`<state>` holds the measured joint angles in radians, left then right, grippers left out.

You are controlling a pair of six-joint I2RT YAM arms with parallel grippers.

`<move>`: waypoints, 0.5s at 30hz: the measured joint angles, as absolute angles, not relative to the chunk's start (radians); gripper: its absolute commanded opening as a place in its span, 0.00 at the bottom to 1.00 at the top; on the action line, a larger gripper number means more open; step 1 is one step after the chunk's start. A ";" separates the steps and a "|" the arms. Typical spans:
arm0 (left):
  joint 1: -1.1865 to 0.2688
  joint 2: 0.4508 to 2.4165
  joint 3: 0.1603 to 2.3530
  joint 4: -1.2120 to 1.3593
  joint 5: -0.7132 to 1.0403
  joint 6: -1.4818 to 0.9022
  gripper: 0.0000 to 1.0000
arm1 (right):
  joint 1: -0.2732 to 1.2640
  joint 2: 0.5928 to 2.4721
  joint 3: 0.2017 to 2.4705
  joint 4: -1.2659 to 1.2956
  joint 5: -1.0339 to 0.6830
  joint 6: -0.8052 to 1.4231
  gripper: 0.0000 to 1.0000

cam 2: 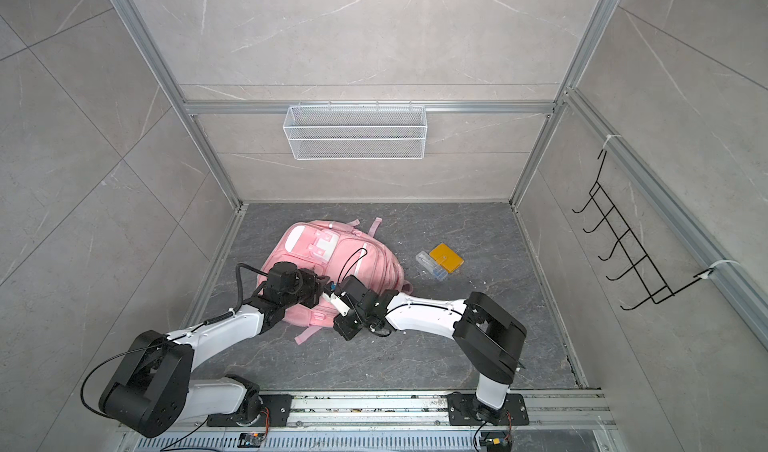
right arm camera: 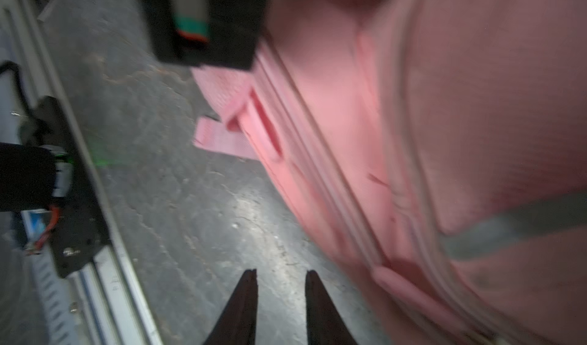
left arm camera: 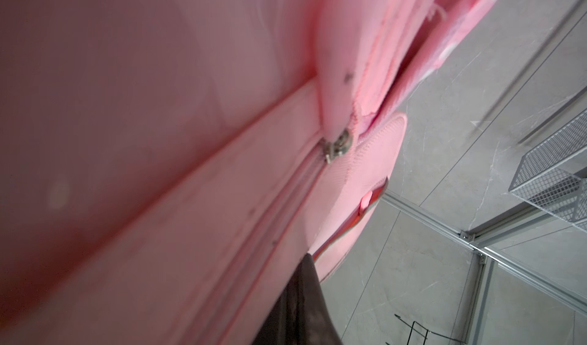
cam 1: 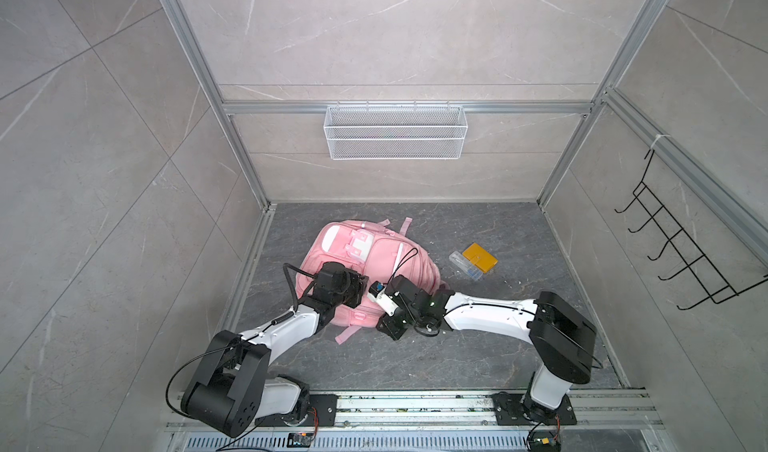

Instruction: Pack the student bag

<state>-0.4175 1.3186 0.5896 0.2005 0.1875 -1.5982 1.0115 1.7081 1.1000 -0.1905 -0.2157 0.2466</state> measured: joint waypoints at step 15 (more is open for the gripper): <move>-0.398 1.255 0.854 -0.345 0.186 -0.999 0.83 | 0.326 1.456 1.184 -0.517 -0.207 0.326 0.79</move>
<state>-0.3977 1.2552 0.8539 -0.3450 0.1856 -0.9989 0.3256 1.4559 1.1843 -0.5167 -0.2070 0.3264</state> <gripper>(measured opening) 0.774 0.744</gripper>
